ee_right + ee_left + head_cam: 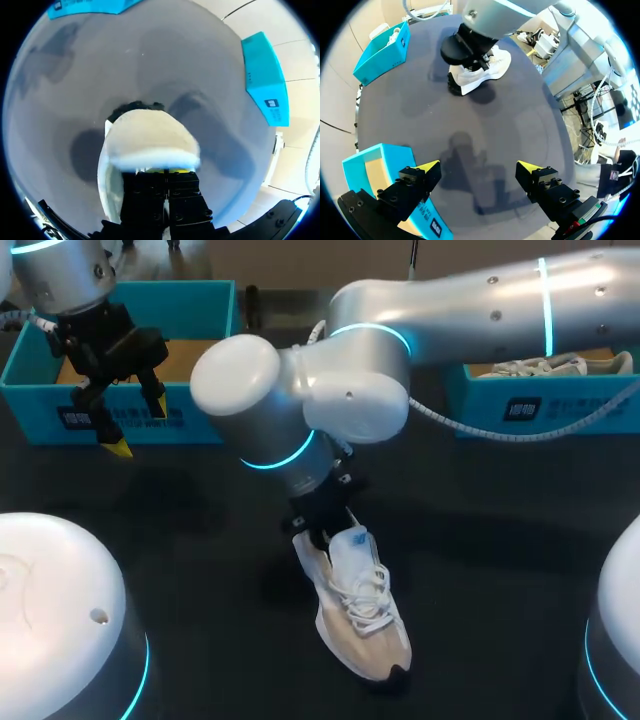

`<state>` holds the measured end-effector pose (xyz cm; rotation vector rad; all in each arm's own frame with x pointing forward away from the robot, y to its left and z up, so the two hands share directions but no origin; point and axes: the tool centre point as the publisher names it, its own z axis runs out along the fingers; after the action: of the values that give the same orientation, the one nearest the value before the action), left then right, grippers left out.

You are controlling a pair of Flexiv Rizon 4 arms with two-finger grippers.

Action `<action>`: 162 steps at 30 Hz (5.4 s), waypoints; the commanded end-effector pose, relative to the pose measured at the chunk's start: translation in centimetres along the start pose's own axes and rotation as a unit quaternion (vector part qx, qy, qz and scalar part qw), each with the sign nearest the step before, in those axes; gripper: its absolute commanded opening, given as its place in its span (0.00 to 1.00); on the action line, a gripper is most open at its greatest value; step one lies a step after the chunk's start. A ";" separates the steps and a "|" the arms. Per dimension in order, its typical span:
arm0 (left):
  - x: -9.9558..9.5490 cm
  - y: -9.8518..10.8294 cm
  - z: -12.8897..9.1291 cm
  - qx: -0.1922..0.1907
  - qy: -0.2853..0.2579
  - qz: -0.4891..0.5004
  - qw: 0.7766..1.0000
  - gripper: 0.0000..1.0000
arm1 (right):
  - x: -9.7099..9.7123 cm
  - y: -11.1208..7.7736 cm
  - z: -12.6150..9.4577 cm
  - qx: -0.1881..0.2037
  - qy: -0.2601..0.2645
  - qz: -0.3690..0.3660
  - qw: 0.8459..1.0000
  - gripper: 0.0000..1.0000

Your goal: Take the shoe out of the shoebox, open the shoe tongue, remove and reinsert the insole, then place the shoe into the shoebox

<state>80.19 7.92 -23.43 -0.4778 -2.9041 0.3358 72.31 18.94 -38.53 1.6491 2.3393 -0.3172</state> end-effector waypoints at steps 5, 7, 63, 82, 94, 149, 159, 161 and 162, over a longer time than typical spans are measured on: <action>0.1 0.0 0.0 -0.002 0.000 0.000 1.000 1.00 | 1.7 0.4 1.9 0.019 0.009 0.004 1.000 0.00; 0.1 0.0 0.0 -0.002 0.000 0.000 1.000 1.00 | 2.0 0.1 1.4 0.013 0.011 0.007 1.000 0.00; 0.1 0.0 0.0 -0.002 0.000 0.000 1.000 1.00 | 0.3 -1.1 0.7 0.038 -0.095 -0.012 0.995 0.00; 0.1 0.0 0.0 -0.002 0.000 0.000 1.000 1.00 | -0.5 -0.7 3.9 0.030 -0.002 -0.036 0.999 0.00; 0.1 0.0 0.0 -0.002 0.000 0.000 1.000 1.00 | -0.7 -1.1 -1.0 0.008 0.011 -0.038 0.999 0.00; 0.1 0.0 0.0 -0.002 0.000 0.000 1.000 1.00 | 0.3 -4.4 -3.8 0.043 0.133 -0.055 0.989 1.00; 0.1 0.0 0.0 -0.002 0.000 0.000 1.000 1.00 | 0.4 -4.3 -5.3 0.040 0.104 -0.050 0.992 1.00; 0.1 0.0 0.0 -0.002 0.000 0.000 1.000 1.00 | 0.4 -4.4 -5.5 0.043 0.101 -0.048 0.993 1.00; 0.1 0.0 0.0 -0.002 0.000 0.000 1.000 1.00 | 0.5 -4.5 -5.5 0.044 0.100 -0.048 0.993 1.00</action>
<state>80.19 7.92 -23.41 -0.4777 -2.9041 0.3356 67.65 19.18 -33.55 1.6884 2.6030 -0.2755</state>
